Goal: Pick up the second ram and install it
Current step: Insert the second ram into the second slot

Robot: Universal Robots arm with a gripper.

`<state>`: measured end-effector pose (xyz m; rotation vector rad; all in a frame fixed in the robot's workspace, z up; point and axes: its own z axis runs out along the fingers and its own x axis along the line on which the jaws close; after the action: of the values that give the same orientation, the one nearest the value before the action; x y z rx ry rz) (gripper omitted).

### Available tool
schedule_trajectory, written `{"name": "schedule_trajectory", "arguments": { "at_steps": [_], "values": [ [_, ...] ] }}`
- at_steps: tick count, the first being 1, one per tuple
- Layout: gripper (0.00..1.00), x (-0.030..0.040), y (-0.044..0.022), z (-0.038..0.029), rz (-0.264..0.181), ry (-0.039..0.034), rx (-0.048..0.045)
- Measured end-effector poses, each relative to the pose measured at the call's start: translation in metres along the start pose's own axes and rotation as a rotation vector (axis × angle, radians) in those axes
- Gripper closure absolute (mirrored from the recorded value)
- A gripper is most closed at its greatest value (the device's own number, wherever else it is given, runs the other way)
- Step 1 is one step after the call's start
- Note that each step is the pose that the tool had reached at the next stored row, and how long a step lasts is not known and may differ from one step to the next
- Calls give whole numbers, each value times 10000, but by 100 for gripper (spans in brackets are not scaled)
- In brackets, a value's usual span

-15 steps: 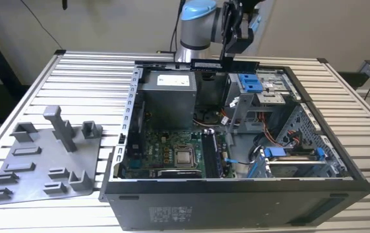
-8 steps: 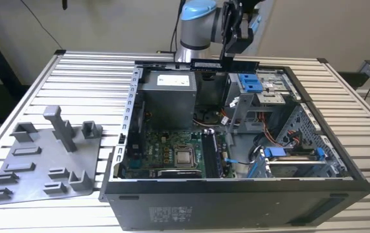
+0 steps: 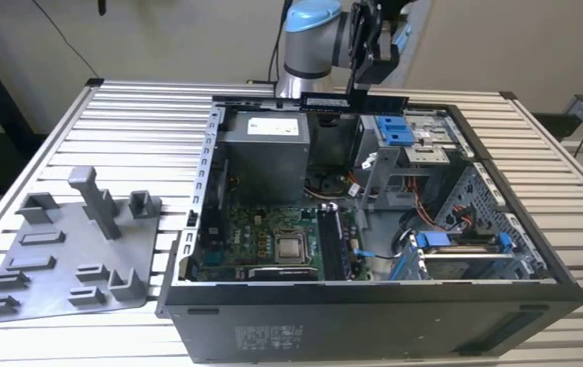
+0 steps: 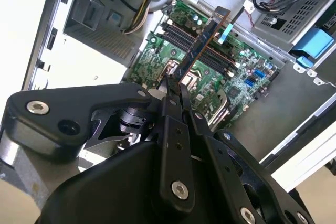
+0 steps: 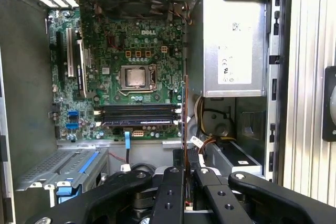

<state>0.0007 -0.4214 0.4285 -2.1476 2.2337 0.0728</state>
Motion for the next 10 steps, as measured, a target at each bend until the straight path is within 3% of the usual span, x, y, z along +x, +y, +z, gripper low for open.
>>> {"name": "schedule_trajectory", "arguments": {
  "at_steps": [4,10],
  "values": [
    [86,-1,0,0,36,-1,2],
    [86,-1,2,6,650,-1,41]
  ]
}}
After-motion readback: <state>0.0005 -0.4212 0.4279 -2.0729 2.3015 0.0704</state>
